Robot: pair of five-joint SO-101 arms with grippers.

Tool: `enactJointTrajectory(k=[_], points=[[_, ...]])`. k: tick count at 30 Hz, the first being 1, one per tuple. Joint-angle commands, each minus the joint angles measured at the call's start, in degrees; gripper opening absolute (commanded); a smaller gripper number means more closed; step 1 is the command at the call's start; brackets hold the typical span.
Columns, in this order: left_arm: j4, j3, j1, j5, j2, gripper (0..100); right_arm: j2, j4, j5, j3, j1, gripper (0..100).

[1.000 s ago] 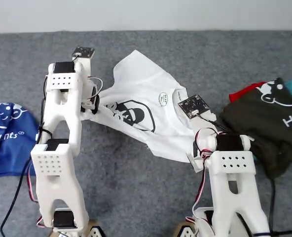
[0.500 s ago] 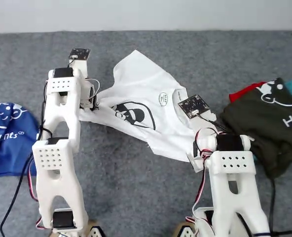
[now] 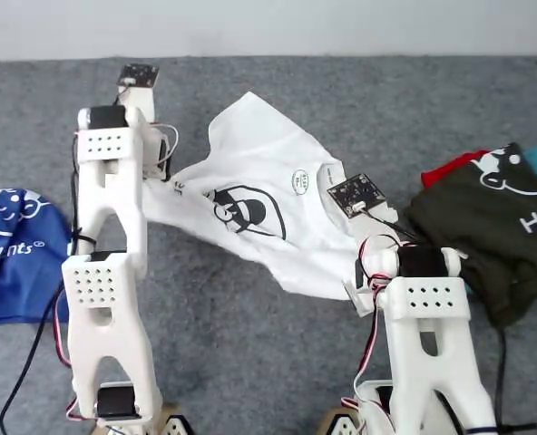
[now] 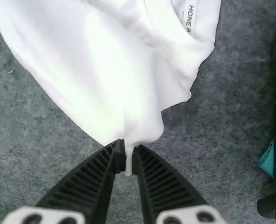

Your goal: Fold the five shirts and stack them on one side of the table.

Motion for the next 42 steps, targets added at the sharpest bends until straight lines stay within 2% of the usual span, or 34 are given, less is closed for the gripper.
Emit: enactJointTrajectory(k=[1, 4, 7, 13, 17, 24, 29, 42], points=[[6.42, -6.37, -1.49, 1.05, -1.14, 12, -1.54, -0.22, -0.44, -0.09, 0.31, 1.0], [6.42, -3.56, -4.31, 2.46, -4.57, 12, -1.63, -0.22, -0.44, -0.09, 0.31, 1.0], [6.42, 4.18, -5.36, -0.09, -10.11, 12, -1.63, -0.22, -0.44, -0.09, 0.31, 1.0], [5.98, 35.47, -5.36, -7.65, -24.62, 12, -1.63, -0.40, -0.44, -0.09, 0.31, 1.0], [0.62, 47.78, -8.70, -8.35, -29.71, 12, -1.63, -0.84, -0.44, -0.09, 0.22, 1.0], [-10.64, 53.41, -10.90, -7.47, -29.71, 12, -1.63, -0.84, -0.44, -0.09, 0.22, 1.0], [-17.14, 53.49, -10.46, -3.08, -29.80, 12, -1.54, -0.84, -0.44, -0.09, 0.31, 1.0], [-25.58, 53.85, -3.78, -0.53, -29.71, 12, -1.19, -0.84, -0.44, -0.09, 0.31, 1.0]])
